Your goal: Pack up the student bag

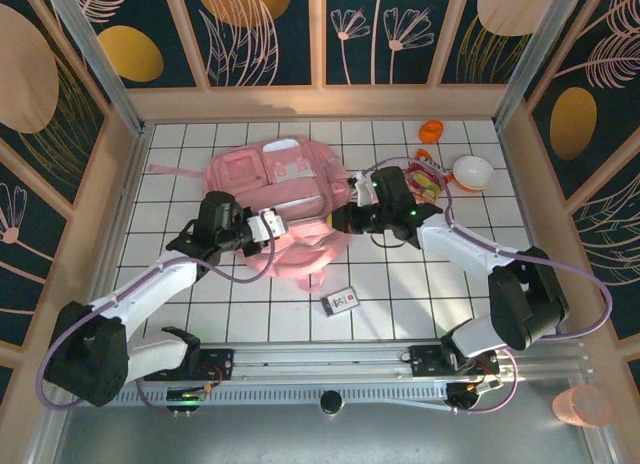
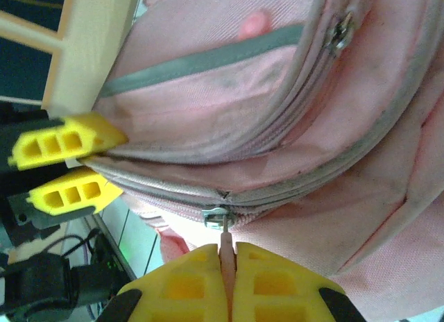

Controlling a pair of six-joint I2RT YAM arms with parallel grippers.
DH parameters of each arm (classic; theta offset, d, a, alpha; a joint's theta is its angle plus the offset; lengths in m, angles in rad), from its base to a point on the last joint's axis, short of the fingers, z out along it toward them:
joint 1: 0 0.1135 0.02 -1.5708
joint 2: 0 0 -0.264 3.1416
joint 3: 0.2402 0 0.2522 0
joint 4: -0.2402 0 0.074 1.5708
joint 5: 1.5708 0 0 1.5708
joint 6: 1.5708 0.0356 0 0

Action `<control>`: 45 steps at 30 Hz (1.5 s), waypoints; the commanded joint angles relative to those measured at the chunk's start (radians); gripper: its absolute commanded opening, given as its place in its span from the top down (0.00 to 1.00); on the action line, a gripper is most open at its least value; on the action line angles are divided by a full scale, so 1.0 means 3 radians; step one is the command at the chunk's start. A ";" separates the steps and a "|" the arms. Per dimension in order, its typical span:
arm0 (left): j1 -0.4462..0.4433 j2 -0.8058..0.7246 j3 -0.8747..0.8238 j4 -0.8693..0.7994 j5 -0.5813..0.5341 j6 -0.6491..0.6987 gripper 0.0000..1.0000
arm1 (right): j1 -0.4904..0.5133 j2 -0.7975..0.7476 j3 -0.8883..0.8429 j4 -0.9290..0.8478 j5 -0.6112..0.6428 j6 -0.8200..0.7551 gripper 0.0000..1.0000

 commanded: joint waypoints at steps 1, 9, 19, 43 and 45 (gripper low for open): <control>0.0156 -0.0046 0.0096 -0.0366 0.0082 -0.0004 0.48 | 0.0086 0.0049 0.0111 0.0084 0.0208 0.0000 1.00; -0.0387 0.0281 0.0415 -0.0052 0.0154 -0.0421 0.30 | 0.0437 0.0117 0.0230 0.0254 0.0251 0.0202 1.00; -0.0439 0.0706 0.0596 -0.0211 -0.0169 -0.0324 0.83 | 0.0334 -0.0003 0.0134 0.0060 0.0390 0.0177 1.00; -0.0398 0.0024 0.0075 0.0060 -0.0137 -0.0315 0.77 | -0.0471 0.0157 0.0115 0.0190 -0.0038 -0.0119 1.00; -0.0397 0.0053 0.0142 0.0025 0.0022 -0.0402 0.57 | -0.0305 0.0111 0.0149 0.0104 -0.0052 -0.0183 1.00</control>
